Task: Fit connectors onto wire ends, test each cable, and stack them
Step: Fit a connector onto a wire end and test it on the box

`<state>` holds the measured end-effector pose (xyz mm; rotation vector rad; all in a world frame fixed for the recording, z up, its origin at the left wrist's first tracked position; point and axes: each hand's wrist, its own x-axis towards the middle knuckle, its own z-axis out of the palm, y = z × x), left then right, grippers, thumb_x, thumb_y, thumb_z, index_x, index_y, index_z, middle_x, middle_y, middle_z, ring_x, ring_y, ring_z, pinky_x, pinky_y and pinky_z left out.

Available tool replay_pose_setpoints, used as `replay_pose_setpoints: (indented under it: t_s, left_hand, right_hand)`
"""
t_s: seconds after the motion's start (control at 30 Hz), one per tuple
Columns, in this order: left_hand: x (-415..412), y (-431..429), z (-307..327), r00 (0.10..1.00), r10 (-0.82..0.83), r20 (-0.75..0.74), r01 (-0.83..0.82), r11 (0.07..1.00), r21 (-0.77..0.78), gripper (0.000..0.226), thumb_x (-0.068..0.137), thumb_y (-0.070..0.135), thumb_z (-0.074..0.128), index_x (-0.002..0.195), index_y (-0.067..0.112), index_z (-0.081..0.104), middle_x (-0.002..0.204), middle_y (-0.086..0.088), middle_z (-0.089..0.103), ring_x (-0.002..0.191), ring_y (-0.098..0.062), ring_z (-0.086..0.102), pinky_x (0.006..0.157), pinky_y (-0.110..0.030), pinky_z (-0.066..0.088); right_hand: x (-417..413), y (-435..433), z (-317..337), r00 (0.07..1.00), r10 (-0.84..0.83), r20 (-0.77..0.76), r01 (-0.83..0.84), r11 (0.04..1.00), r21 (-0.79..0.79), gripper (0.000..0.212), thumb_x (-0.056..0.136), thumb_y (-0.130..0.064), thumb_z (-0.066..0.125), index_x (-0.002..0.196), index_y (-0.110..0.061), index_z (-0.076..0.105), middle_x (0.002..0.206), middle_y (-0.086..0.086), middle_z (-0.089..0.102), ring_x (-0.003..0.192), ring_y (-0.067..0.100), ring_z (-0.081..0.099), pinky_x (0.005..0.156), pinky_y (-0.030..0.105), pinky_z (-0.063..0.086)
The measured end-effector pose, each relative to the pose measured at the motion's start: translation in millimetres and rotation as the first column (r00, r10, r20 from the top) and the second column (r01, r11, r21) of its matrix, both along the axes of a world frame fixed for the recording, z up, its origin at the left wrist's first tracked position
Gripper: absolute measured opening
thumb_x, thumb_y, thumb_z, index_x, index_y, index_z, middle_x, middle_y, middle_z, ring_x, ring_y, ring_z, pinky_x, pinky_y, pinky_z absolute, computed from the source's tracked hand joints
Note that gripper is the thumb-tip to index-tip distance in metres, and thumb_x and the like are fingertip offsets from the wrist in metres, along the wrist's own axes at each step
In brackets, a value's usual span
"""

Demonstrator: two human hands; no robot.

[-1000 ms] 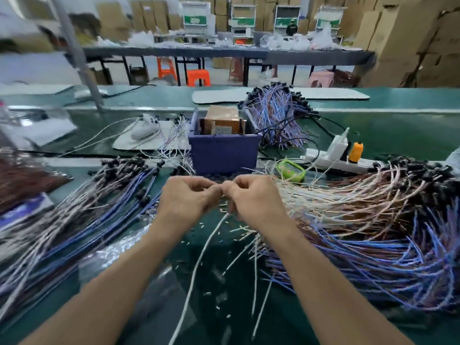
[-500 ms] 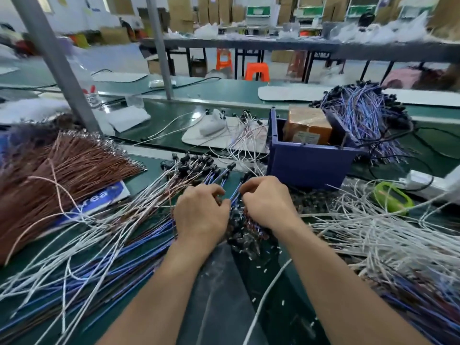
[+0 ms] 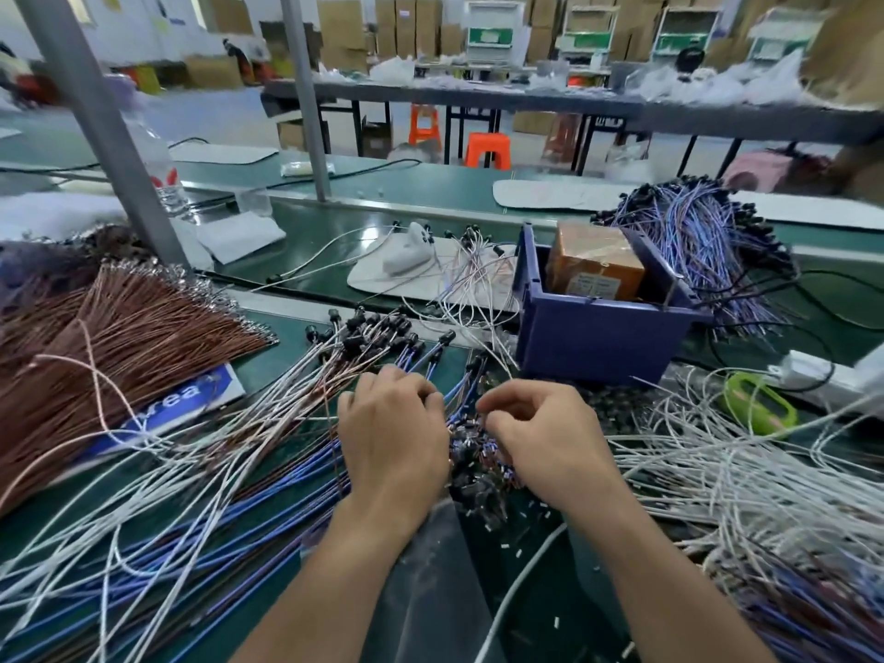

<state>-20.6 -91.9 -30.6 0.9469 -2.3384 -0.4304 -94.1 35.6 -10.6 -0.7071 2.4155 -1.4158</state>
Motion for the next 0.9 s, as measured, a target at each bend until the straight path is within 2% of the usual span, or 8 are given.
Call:
replay_pose_setpoints:
  t_s: [0.17,0.33,0.43,0.6,0.7,0.77,0.83,0.9]
  left_hand:
    - [6.2,10.0,15.7,0.942,0.091,-0.322,-0.063,0.993,0.095,0.012,0.101,0.027,0.059,0.091,0.032,0.061,0.069,0.018,0.056,0.062,-0.012,0.051,0.058,-0.028,0.031]
    - [16.2,20.2,14.3,0.849,-0.281,-0.447,0.348,0.934,0.074,0.018,0.103,0.026,0.053,0.087,0.034,0.053,0.061,0.012,0.059,0.054,-0.007,0.055,0.051,-0.015,0.035]
    - [18.0,30.7,10.3,0.790,-0.455,-0.410,0.531,0.843,0.089,0.018,0.098,0.026,0.060,0.085,0.037,0.056,0.061,0.019,0.057,0.049,-0.003,0.048,0.051,-0.010,0.031]
    - [13.8,31.0,8.6,0.772,-0.558,-0.306,0.615,0.777,0.135,0.010,0.090,0.042,0.066,0.085,0.034,0.066,0.060,0.015,0.057,0.052,-0.006,0.048,0.054,-0.015,0.035]
    - [12.4,18.6,17.4,0.752,-0.548,-0.366,0.658,0.655,0.372,0.020,0.075,0.054,0.072,0.076,0.035,0.078,0.057,0.008,0.064,0.051,-0.006,0.049,0.053,-0.025,0.041]
    - [13.1,5.2,24.3,0.738,-0.562,-0.374,0.671,0.550,0.498,0.018,0.070,0.047,0.080,0.075,0.031,0.082,0.059,0.002,0.069,0.053,-0.009,0.052,0.053,-0.028,0.041]
    - [16.6,-7.0,30.6,0.738,-0.551,-0.388,0.666,0.508,0.545,0.014,0.069,0.037,0.085,0.078,0.027,0.084,0.066,-0.004,0.074,0.057,-0.009,0.058,0.055,-0.024,0.046]
    - [18.6,-15.6,32.2,0.790,-0.467,-0.396,0.612,0.575,0.543,0.012,0.069,0.031,0.091,0.079,0.031,0.084,0.070,-0.002,0.077,0.059,-0.007,0.064,0.060,-0.022,0.049]
  right_hand:
    - [11.8,14.3,-5.1,0.984,0.068,0.163,-0.034,0.979,-0.199,0.017,0.079,-0.030,0.063,0.087,-0.033,0.078,0.066,0.008,0.072,0.052,0.014,0.061,0.052,0.028,0.046]
    - [13.7,20.3,-2.4,0.968,0.107,0.226,-0.008,0.916,-0.401,0.021,0.092,-0.041,0.059,0.103,-0.035,0.076,0.095,0.005,0.077,0.077,0.016,0.068,0.062,0.030,0.051]
    - [14.6,20.8,2.6,0.943,0.123,0.309,0.073,0.830,-0.553,0.024,0.106,-0.019,0.050,0.104,-0.019,0.075,0.097,0.009,0.078,0.086,0.016,0.073,0.070,0.024,0.056]
    - [3.9,36.1,13.2,0.843,0.162,0.513,0.290,0.667,-0.686,0.032,0.106,-0.009,0.044,0.089,-0.007,0.071,0.078,0.015,0.074,0.074,0.021,0.073,0.064,0.026,0.058]
    - [-11.3,54.8,25.3,0.699,0.381,0.605,0.377,0.523,-0.765,0.031,0.102,-0.016,0.047,0.080,-0.007,0.066,0.054,0.004,0.046,0.054,0.019,0.053,0.056,0.028,0.052]
    - [-22.3,70.0,31.9,0.641,0.486,0.594,0.389,0.461,-0.797,0.028,0.099,-0.019,0.048,0.077,-0.010,0.063,0.053,-0.003,0.029,0.047,0.013,0.040,0.052,0.024,0.044]
    - [-32.1,85.2,36.9,0.659,0.485,0.575,0.349,0.480,-0.805,0.025,0.097,-0.019,0.049,0.078,-0.012,0.063,0.050,-0.007,0.025,0.039,0.007,0.030,0.044,0.021,0.036]
    - [-37.9,95.7,39.6,0.720,0.387,0.576,0.305,0.568,-0.764,0.022,0.092,-0.020,0.053,0.076,-0.011,0.065,0.046,-0.008,0.022,0.036,0.007,0.023,0.038,0.022,0.027]
